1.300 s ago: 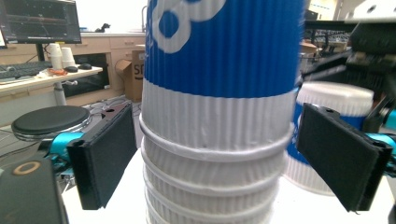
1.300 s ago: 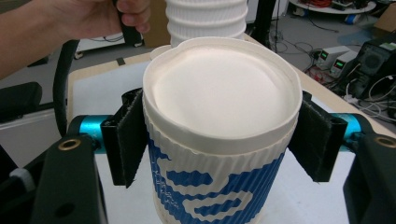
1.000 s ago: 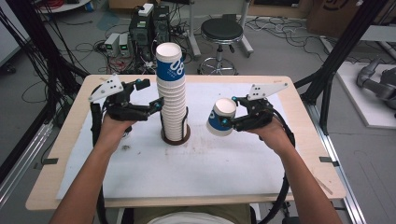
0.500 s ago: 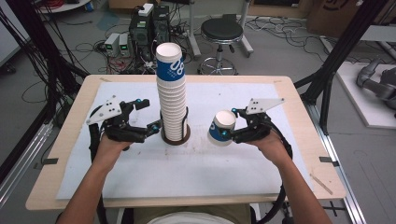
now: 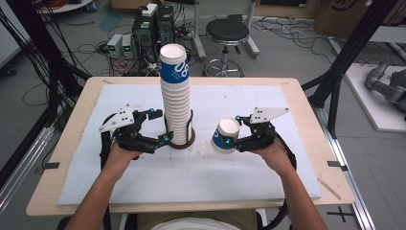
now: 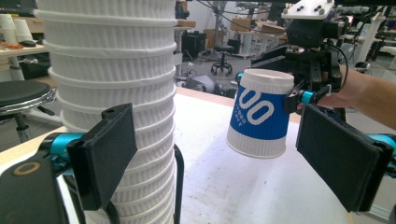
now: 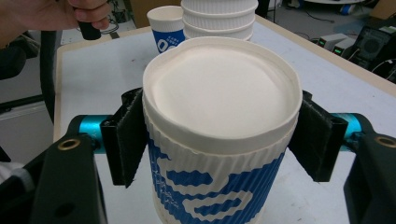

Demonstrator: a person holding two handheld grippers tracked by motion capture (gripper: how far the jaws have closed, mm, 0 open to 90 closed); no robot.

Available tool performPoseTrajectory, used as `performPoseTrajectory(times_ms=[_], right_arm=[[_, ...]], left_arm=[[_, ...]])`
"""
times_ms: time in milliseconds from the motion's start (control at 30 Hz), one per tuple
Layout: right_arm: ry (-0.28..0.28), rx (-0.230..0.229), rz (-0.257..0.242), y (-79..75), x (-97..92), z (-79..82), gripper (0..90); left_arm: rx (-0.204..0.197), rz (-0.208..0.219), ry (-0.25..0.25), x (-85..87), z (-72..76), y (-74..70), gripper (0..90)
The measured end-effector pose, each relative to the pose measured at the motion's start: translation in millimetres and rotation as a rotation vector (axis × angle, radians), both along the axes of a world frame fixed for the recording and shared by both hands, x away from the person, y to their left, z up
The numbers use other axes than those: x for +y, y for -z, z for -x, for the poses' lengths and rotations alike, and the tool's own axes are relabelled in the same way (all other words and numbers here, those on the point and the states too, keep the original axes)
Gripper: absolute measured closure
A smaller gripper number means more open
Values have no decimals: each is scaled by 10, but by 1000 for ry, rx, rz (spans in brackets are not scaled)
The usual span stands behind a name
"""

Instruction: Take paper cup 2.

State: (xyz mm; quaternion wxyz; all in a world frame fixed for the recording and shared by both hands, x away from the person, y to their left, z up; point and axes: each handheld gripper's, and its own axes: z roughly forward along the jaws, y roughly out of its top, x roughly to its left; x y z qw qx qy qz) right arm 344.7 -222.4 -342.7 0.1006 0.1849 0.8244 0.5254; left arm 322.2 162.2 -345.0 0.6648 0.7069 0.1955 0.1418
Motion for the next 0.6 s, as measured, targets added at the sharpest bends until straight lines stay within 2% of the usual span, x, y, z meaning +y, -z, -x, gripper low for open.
performPoseTrajectory(times_ms=[100, 367, 433, 600], right_arm=[[2, 15, -6, 25, 10, 8, 280], [0, 16, -3, 32, 17, -6, 280], [4, 15, -13, 33, 9, -24, 279], [-5, 15, -33, 9, 25, -3, 279]], left_arm=[[4, 11, 11, -24, 17, 18, 123], [13, -5, 32, -71, 17, 64, 123], [15, -2, 25, -60, 29, 68, 123], [15, -9, 55, -116, 28, 84, 123]])
